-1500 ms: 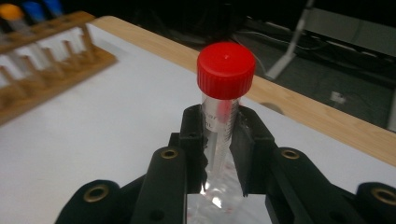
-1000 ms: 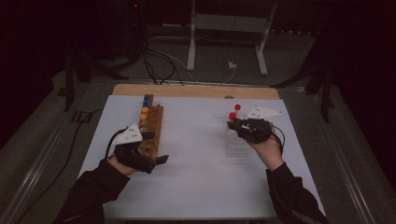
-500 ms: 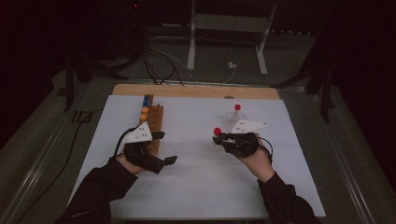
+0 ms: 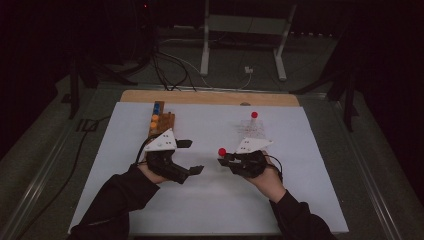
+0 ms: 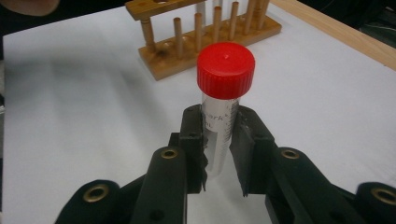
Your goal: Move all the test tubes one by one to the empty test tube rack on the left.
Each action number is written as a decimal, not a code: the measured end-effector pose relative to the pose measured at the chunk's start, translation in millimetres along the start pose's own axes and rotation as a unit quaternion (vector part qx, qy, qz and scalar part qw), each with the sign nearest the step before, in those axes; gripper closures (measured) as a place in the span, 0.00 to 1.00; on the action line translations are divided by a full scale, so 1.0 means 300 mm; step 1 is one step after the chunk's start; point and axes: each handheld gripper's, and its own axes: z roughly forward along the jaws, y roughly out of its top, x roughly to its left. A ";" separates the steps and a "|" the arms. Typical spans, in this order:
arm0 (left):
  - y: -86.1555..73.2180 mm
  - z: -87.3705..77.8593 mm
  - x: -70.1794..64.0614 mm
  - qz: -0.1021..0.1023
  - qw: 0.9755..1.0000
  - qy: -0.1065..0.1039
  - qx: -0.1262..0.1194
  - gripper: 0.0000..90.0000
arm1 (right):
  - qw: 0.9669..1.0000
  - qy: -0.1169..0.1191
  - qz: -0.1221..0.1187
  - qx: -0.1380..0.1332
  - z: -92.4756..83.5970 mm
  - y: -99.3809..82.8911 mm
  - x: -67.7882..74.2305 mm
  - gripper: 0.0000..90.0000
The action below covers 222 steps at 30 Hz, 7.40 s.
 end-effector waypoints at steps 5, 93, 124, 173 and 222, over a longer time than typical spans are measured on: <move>0.011 0.046 -0.011 0.012 1.000 -0.003 0.002 0.30 | 1.000 0.006 -0.002 0.000 0.004 0.002 0.013 0.83; 0.026 -0.327 0.289 -0.019 0.977 0.210 -0.007 0.80 | 0.998 0.032 0.022 -0.050 -0.039 0.023 0.016 0.01; -0.179 -0.226 0.347 -0.063 0.971 0.228 0.028 0.80 | 0.998 0.031 0.022 -0.050 -0.047 0.020 0.013 0.01; -0.153 -0.255 0.091 -0.033 0.988 0.153 0.006 0.01 | 0.983 -0.146 0.105 -0.032 -0.110 -0.075 -0.387 0.17; -0.103 -0.230 0.088 -0.042 0.992 0.116 -0.001 0.01 | 0.983 -0.165 0.063 -0.044 -0.125 0.084 -0.371 0.84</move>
